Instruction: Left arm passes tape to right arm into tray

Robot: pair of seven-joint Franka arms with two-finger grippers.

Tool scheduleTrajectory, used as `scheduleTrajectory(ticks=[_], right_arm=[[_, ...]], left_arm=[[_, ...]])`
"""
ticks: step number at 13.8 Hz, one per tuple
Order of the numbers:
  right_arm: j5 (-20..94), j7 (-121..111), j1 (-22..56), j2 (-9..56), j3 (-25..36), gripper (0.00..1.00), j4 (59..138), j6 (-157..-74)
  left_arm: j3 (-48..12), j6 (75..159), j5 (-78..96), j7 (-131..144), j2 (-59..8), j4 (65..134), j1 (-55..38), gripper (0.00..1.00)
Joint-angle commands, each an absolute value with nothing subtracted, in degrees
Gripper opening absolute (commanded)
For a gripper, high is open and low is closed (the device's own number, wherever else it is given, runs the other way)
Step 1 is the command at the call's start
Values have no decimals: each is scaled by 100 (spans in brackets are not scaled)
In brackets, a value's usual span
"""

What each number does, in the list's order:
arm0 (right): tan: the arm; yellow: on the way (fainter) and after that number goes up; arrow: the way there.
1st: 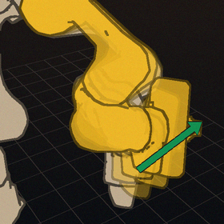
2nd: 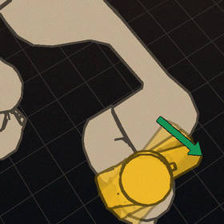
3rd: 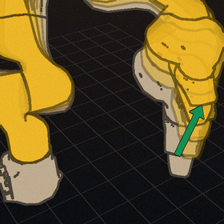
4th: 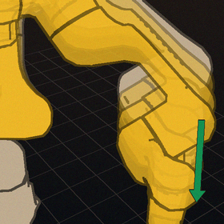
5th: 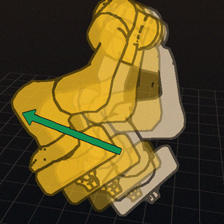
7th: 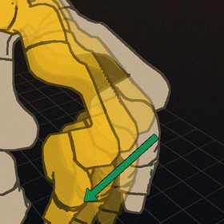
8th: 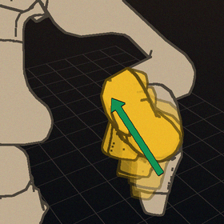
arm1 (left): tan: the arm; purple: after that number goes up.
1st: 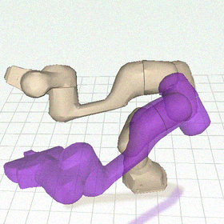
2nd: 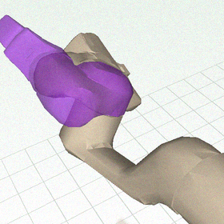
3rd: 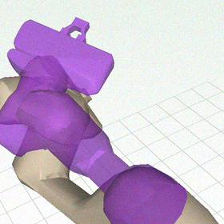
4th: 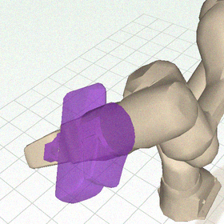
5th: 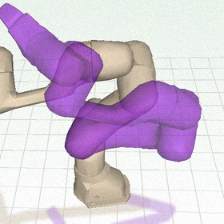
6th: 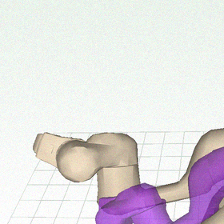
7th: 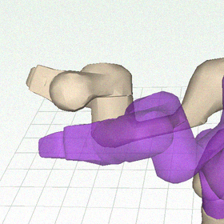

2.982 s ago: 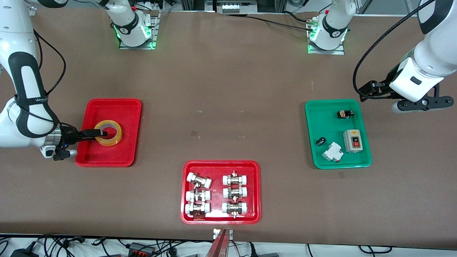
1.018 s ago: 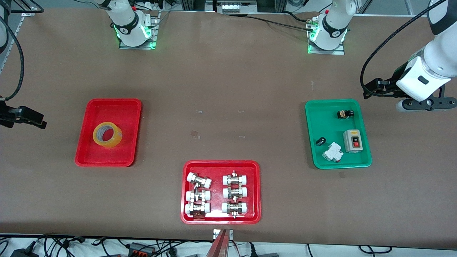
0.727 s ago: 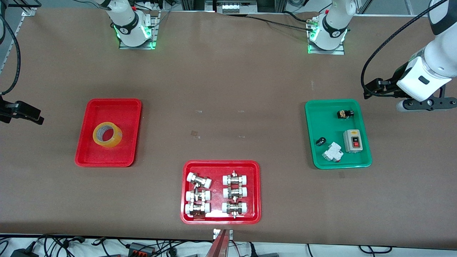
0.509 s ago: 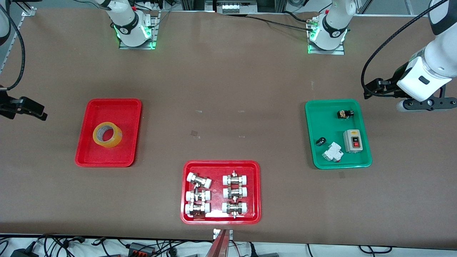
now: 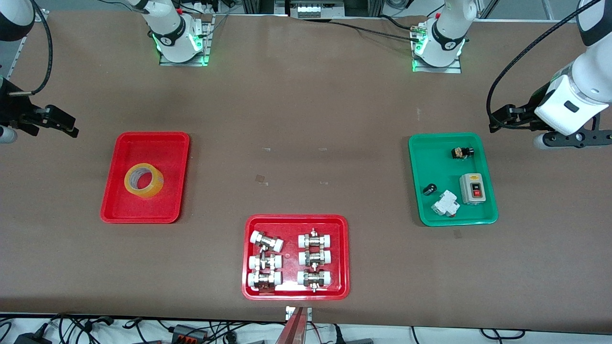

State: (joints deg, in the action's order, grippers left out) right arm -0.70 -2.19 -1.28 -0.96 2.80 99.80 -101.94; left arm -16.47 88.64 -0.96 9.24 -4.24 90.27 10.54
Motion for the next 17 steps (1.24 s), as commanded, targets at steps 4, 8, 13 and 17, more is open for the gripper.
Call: scheduleTrajectory(ticks=[4,8,13,17], right_arm=[[-105,-264,-70,-246,272,100,9985,-10046],[-88,-255,-79,-237,281,100,9757,-9687],[-97,-255,-79,-237,273,100,9721,-9624],[-97,-255,-70,-237,272,100,9729,-9650]], left_arm=[[-1652,8754,44,747,-422,8912,1116,100],[-1652,8745,44,747,-431,8912,1125,100],[-1652,8745,44,747,-422,8912,1125,100],[-1652,8745,44,756,-422,8903,1116,100]])
